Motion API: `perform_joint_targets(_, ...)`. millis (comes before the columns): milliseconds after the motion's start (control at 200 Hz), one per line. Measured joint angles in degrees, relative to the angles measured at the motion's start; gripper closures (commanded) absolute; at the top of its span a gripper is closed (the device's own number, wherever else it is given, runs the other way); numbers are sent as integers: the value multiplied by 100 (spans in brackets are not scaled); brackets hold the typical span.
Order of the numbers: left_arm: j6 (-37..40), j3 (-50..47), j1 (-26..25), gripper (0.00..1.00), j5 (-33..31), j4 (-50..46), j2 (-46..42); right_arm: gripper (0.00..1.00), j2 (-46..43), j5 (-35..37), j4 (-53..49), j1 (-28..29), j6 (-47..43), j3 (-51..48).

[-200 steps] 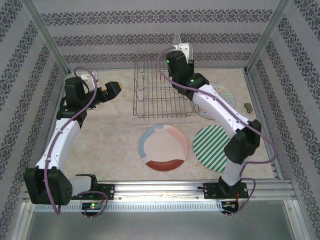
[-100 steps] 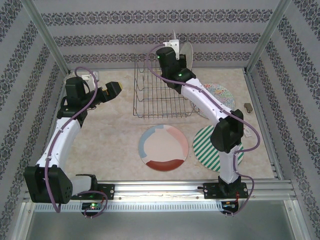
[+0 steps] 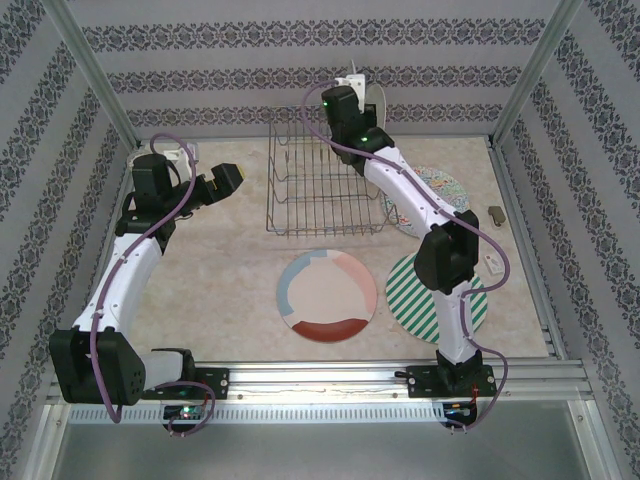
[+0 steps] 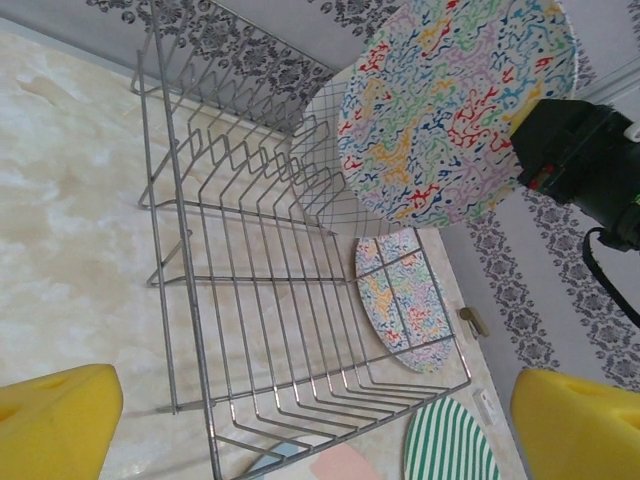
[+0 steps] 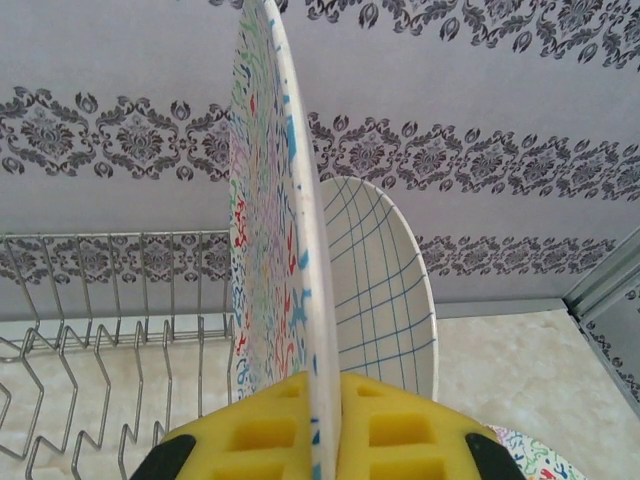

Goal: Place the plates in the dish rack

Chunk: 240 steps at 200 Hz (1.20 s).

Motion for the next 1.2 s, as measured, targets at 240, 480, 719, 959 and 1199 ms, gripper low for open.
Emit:
perform_joint_targets(240, 76, 0, 0, 0, -42, -72, 0, 100, 354, -157, -70, -28, 107, 378)
perform_joint_targets(480, 109, 0, 0, 0, -90, -74, 17, 100, 544, -284, -221, -28, 179, 376)
perform_joint_targets(719, 118, 0, 0, 0, -131, -92, 37, 100, 551, -341, -243, -66, 262, 352)
perform_joint_targets(959, 219, 0, 0, 0, -151, -120, 37, 100, 675, -431, -223, -103, 404, 302)
perform_joint_targets(1199, 240, 0, 0, 0, -173, -188, 37, 100, 741, -516, -229, -105, 516, 125)
